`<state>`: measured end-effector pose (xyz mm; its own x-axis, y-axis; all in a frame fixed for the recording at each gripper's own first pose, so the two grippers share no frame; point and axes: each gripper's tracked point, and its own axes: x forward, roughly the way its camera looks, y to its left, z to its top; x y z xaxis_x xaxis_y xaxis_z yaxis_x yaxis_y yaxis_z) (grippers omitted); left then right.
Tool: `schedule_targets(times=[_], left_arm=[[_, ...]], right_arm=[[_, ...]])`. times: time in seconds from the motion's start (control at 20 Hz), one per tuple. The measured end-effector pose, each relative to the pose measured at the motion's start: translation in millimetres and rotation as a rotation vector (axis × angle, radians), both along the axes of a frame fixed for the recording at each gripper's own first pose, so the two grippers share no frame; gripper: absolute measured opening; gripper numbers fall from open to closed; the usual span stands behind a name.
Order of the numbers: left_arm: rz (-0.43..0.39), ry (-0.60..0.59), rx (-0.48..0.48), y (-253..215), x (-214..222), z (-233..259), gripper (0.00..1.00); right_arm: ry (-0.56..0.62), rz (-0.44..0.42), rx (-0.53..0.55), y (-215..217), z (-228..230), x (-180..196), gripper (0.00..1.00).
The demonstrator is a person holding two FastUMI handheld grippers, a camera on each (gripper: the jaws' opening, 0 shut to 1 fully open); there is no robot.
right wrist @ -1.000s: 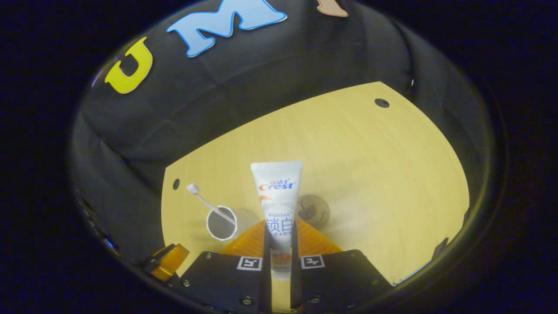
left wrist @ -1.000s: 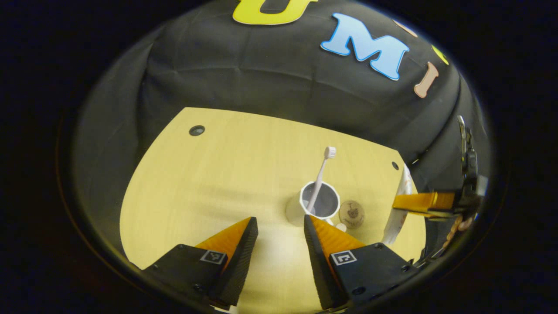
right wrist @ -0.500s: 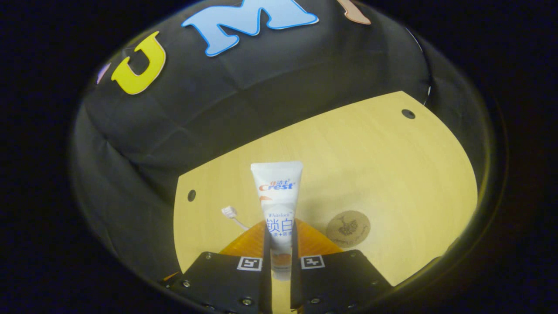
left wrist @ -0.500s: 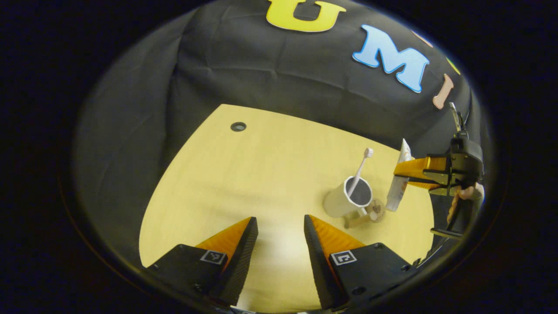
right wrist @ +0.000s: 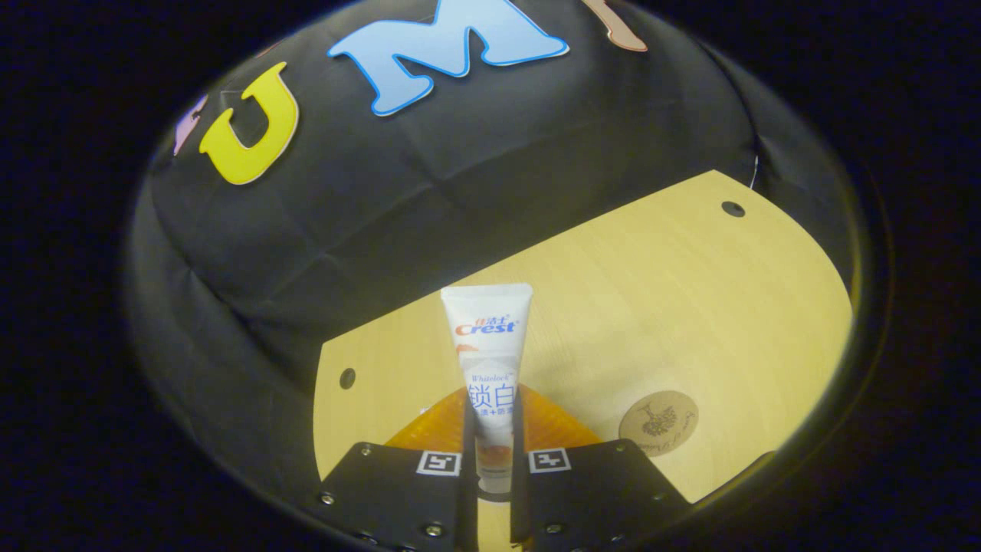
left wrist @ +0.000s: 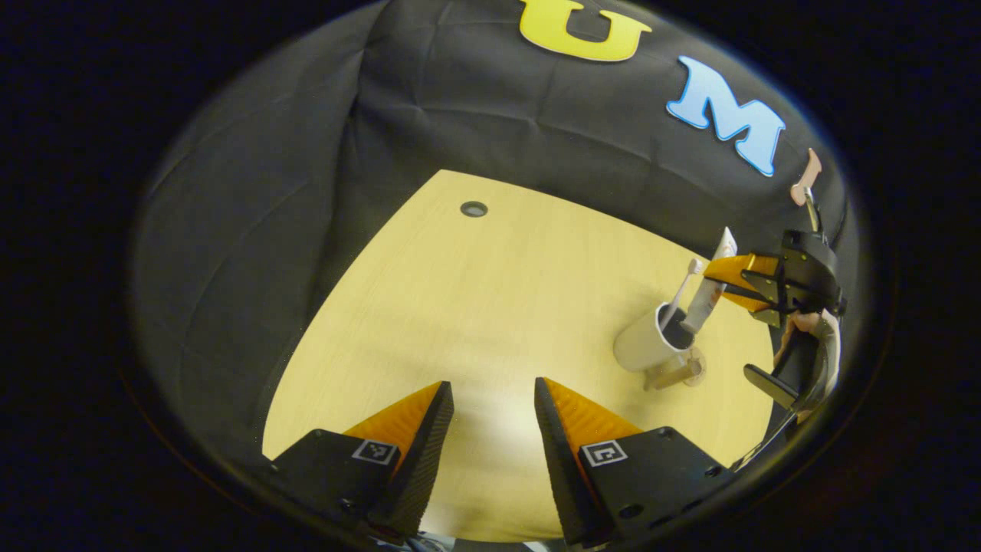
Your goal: Put the toothbrush and toothpaste on the desktop into the cup, then pick up the cup and place it on the coaster on the desktop.
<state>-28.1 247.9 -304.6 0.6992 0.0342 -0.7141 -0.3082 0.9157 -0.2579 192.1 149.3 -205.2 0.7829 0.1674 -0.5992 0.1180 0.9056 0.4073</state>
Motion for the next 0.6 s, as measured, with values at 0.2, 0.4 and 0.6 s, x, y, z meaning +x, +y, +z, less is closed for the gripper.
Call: schedule_targets(times=[0.2,0.4,0.6], left_arm=[[0.004,0.014,0.019,4.0,-4.3,-4.3,0.72],[-0.007,0.023,0.021,-2.4,-4.6,-6.4,0.73],[-0.016,0.035,0.02,-8.7,-6.7,-10.8,0.73]], right_arm=[[-0.052,0.003,-0.032,1.2,-5.3,-0.2,0.17],[-0.077,0.041,-0.061,9.1,-17.7,-6.9,0.21],[-0.099,0.058,-0.085,10.2,-25.0,-15.8,0.24]])
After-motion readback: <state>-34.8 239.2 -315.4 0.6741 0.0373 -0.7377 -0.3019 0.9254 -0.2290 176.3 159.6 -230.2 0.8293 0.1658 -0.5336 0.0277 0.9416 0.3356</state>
